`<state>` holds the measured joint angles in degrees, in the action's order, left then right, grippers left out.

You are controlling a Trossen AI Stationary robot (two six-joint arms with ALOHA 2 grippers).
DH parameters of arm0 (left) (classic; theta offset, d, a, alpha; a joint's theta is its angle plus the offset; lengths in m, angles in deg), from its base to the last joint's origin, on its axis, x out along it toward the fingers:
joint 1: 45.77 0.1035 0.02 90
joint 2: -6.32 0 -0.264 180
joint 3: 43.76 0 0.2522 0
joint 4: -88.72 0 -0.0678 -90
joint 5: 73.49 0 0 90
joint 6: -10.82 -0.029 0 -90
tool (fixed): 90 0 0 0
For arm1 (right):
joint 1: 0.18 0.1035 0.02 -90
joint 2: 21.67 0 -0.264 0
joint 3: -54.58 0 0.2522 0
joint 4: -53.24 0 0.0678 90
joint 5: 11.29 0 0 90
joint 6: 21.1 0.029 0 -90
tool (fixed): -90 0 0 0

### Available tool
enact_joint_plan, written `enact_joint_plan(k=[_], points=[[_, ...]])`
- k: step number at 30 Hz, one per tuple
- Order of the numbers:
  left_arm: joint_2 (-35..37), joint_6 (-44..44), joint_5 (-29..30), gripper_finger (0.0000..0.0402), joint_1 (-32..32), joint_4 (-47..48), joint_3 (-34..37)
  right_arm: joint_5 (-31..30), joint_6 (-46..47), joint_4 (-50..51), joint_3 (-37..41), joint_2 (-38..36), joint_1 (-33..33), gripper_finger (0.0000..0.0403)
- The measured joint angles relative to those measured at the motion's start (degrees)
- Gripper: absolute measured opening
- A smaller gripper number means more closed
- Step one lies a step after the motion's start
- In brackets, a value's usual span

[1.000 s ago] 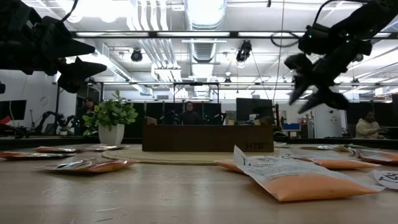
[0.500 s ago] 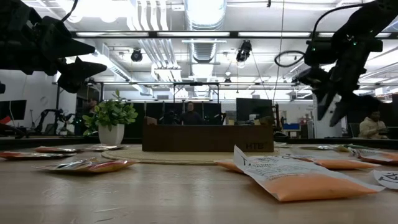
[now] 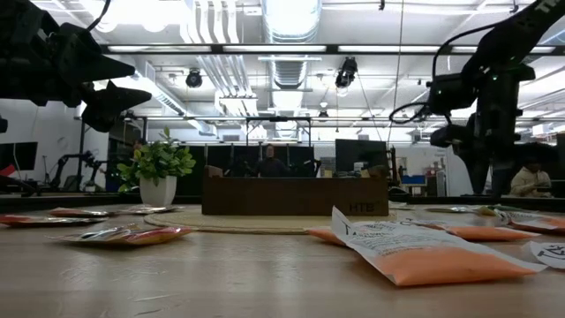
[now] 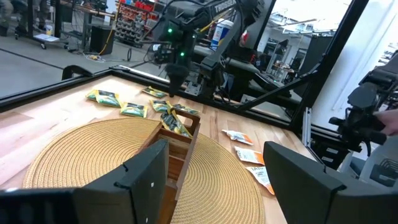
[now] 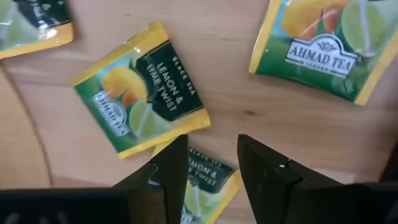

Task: Pick & Place Tea
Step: Put the yellow tea bag into the right section of the wooden organizer

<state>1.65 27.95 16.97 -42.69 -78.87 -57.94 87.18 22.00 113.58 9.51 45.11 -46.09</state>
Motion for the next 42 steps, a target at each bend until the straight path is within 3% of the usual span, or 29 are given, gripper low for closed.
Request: enact_joint_plan(k=[15, 27, 42], points=[[0.02, 0.0, 0.01, 0.0257, 0.01, -0.02, -0.01, 1.12, -1.32, -6.92, -0.31, 11.02, -0.07, 0.0134], [0.0, 0.0, -0.01, 0.0257, 0.0, 0.0, 0.0, 3.23, -0.68, -9.82, -0.17, 5.83, -0.13, 0.0134], [0.02, 0.0, 0.01, 0.0257, -0.01, -0.02, -0.01, 5.46, 0.06, -11.06, -0.17, 9.5, -0.28, 0.0134]])
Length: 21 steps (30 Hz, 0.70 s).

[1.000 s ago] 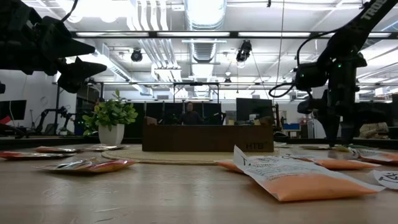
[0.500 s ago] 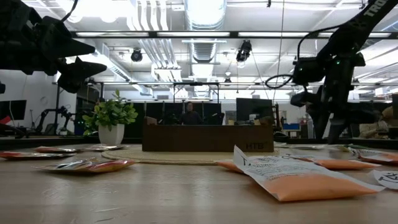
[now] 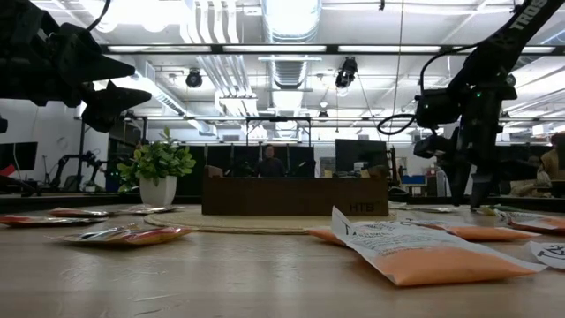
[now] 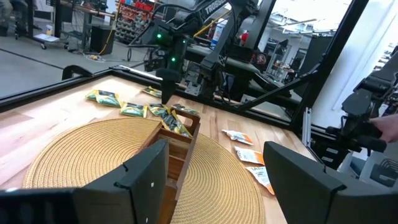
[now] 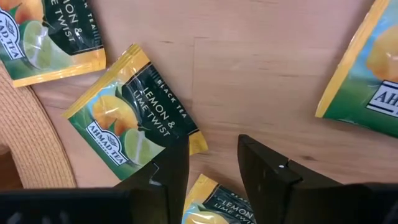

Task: Pick & Place Tea
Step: Put the yellow tea bag into the right section of the wooden organizer

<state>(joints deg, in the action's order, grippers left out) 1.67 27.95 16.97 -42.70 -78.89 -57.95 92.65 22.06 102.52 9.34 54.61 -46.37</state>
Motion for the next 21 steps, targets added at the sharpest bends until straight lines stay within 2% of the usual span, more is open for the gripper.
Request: enact_joint_plan(k=[21], points=[[-0.01, 0.01, 0.0, 0.0257, 0.01, 0.0, 0.01, 3.62, 0.39, -4.01, 0.09, -0.02, 0.15, 0.0134]])
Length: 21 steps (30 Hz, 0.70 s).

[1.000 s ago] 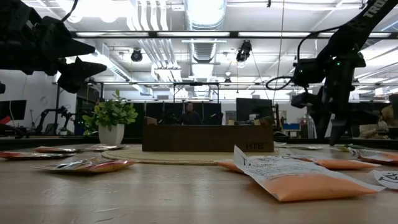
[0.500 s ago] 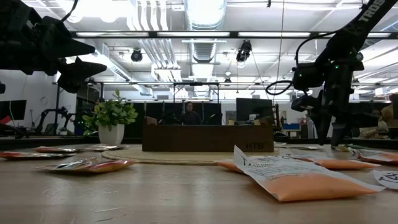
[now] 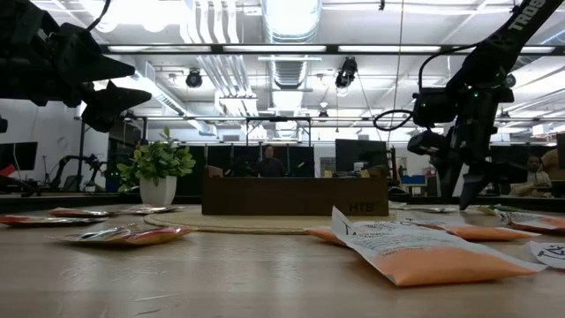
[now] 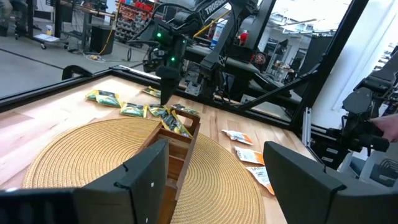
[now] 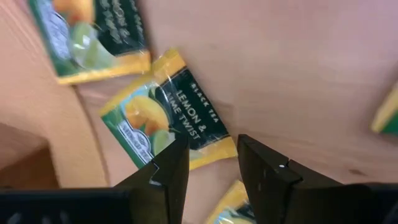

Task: Pick & Place Tea
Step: Put the yellow tea bag into the right section of the wooden organizer

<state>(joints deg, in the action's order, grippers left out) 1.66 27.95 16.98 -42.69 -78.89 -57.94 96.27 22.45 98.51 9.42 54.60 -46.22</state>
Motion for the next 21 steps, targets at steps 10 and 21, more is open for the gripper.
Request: enact_joint_plan(k=[10, 21], points=[[-0.01, 0.0, 0.0, 0.0257, 0.01, 0.0, -0.01, 0.97, 0.13, -0.83, -0.31, 2.91, -0.09, 0.0132], [0.01, 0.0, 0.0, 0.0257, -0.01, 0.0, 0.01, 1.52, -4.12, -0.48, -0.24, 3.92, -0.11, 0.0086]])
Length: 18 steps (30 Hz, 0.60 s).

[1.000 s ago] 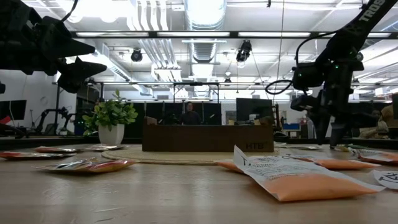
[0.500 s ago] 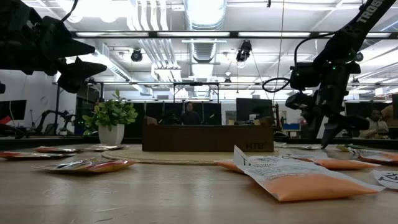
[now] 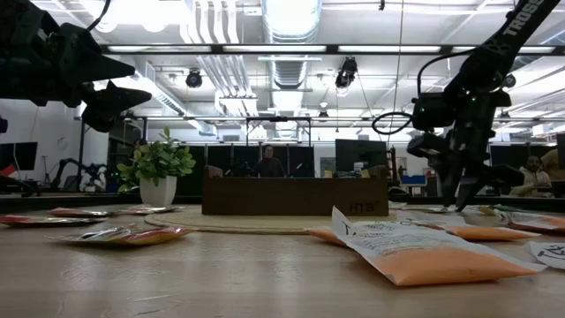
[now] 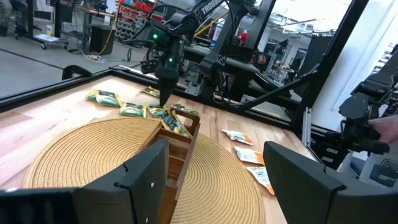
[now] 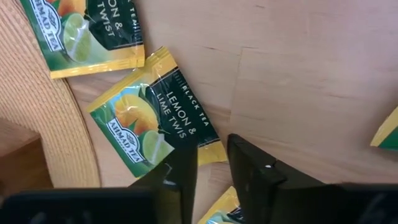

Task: Pick & Place Tea
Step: Put the yellow tea bag into the right section of the wooden organizer

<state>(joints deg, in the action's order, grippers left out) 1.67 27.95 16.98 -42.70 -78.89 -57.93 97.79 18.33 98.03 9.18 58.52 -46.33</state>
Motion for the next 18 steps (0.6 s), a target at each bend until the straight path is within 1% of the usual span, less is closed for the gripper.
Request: enact_joint_plan(k=[7, 12, 16, 18], points=[[-0.02, 0.0, 0.0, 0.0257, 0.02, 0.0, 0.0, -0.32, -3.74, 0.22, 0.11, 0.04, -0.02, 0.0015], [-0.01, 0.0, 0.0, 0.0257, 0.02, 0.0, -0.02, 0.11, -4.74, 0.15, 0.25, -1.26, 0.06, 0.0009], [-0.02, 0.0, -0.02, 0.0257, 0.02, 0.0, 0.0, 3.07, -7.71, 0.24, 0.39, -4.4, 0.41, 0.0008], [-0.02, 0.0, 0.0, 0.0257, 0.02, 0.0, 0.0, 4.07, -10.66, 0.16, 0.37, -6.3, 0.43, 0.0008]])
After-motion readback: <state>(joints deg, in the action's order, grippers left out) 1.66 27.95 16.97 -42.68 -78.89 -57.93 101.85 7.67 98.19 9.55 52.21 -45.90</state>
